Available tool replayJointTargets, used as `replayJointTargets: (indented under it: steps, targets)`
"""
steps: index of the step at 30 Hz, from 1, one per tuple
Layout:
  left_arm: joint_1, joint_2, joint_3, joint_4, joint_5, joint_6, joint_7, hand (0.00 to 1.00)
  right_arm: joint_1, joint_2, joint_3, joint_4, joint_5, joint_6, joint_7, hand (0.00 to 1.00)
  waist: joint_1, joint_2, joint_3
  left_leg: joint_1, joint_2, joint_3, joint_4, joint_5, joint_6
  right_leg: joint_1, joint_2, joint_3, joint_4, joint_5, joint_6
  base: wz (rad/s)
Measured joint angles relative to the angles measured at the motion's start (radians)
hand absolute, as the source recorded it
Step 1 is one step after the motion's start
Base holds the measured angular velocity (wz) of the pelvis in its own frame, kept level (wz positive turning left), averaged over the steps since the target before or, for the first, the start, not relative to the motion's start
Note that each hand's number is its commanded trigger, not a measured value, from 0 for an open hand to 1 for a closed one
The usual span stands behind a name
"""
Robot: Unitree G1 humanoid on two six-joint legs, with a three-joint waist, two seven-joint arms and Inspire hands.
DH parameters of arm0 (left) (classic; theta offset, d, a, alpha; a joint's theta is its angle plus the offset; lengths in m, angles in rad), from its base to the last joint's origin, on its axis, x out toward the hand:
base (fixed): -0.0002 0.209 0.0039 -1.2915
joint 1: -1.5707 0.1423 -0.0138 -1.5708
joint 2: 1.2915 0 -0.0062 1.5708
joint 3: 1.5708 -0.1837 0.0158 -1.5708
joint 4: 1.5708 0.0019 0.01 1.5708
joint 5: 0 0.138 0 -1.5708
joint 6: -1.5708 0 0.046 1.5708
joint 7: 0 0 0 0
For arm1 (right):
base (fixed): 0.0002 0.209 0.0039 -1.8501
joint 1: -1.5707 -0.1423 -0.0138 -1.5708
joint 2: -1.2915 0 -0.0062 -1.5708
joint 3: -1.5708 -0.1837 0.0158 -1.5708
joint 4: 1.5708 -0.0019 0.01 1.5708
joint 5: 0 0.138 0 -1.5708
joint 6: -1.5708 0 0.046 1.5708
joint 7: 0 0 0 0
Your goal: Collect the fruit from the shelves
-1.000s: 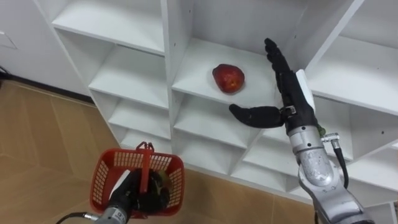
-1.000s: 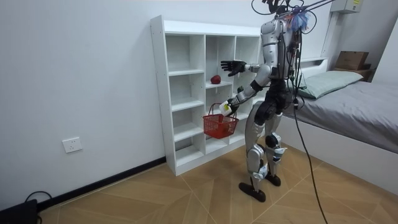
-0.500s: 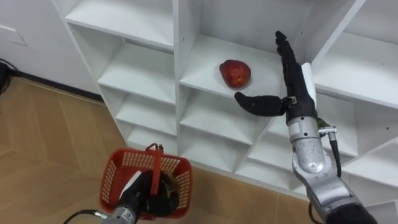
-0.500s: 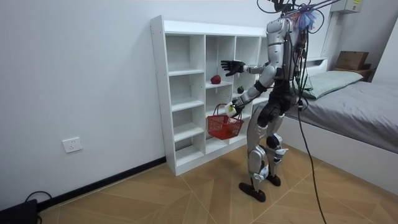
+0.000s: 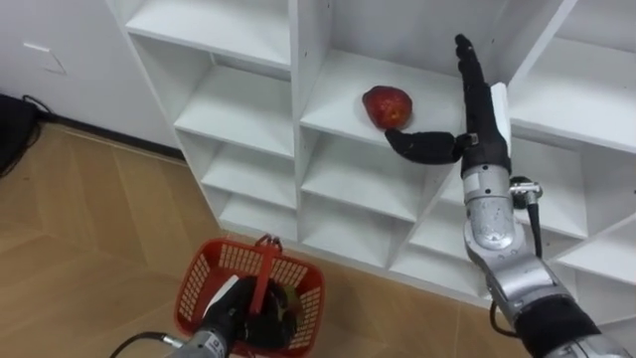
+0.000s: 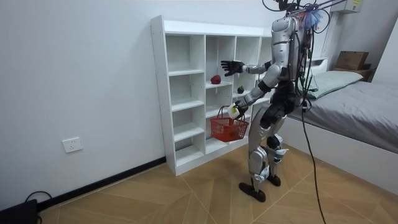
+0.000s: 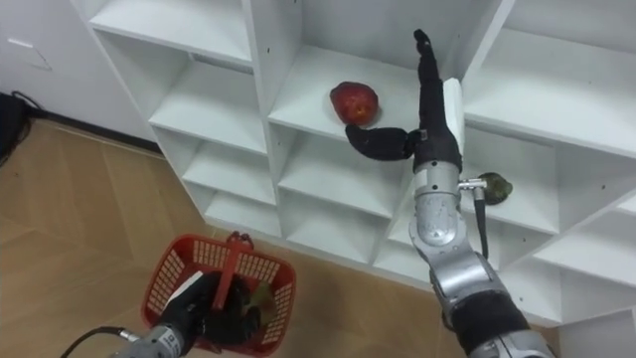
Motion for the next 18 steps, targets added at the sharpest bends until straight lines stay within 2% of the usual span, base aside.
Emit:
replayJointTargets:
  steps: [1,3,6,12,18]
  targets:
    - [-0.003,-0.002,0.000,0.000,0.000,0.000,0.001,1.00,0.000,0.010,-0.003,0.001,0.000,0.024,0.000,0.00,0.005,0.000,0.0002,-0.009,0.000,0.000,-0.001,0.005,0.004,-0.009,0.000,0.001,0.002,0.001,0.000,0.04]
    - [-0.004,-0.005,0.000,0.000,0.000,0.002,0.001,1.00,0.000,0.025,-0.003,0.001,-0.004,0.035,0.002,0.00,0.015,-0.001,0.0000,-0.013,-0.001,0.002,-0.012,0.012,0.004,-0.021,0.000,0.005,0.003,0.002,-0.001,0.00]
    - [-0.003,-0.009,-0.001,0.000,0.000,0.002,-0.002,1.00,-0.001,0.029,-0.003,0.000,-0.005,0.035,0.002,0.00,0.023,-0.001,0.0000,-0.013,-0.001,0.001,-0.013,0.014,0.003,-0.019,0.000,0.001,0.002,0.003,-0.009,0.06]
    - [-0.005,-0.010,-0.001,0.024,-0.004,0.002,0.005,1.00,-0.003,0.030,-0.003,-0.005,0.000,0.034,-0.004,0.00,0.022,-0.001,0.0011,-0.014,-0.003,-0.002,-0.024,0.013,0.003,-0.019,-0.002,0.000,0.003,-0.002,-0.010,0.04]
    - [-0.031,-0.044,-0.003,0.072,-0.034,0.002,0.055,1.00,-0.002,0.037,0.018,-0.006,0.041,0.034,-0.042,0.00,0.020,0.003,0.0070,-0.015,-0.003,0.002,-0.032,0.009,0.001,-0.021,0.000,0.001,-0.004,-0.007,-0.009,0.00]
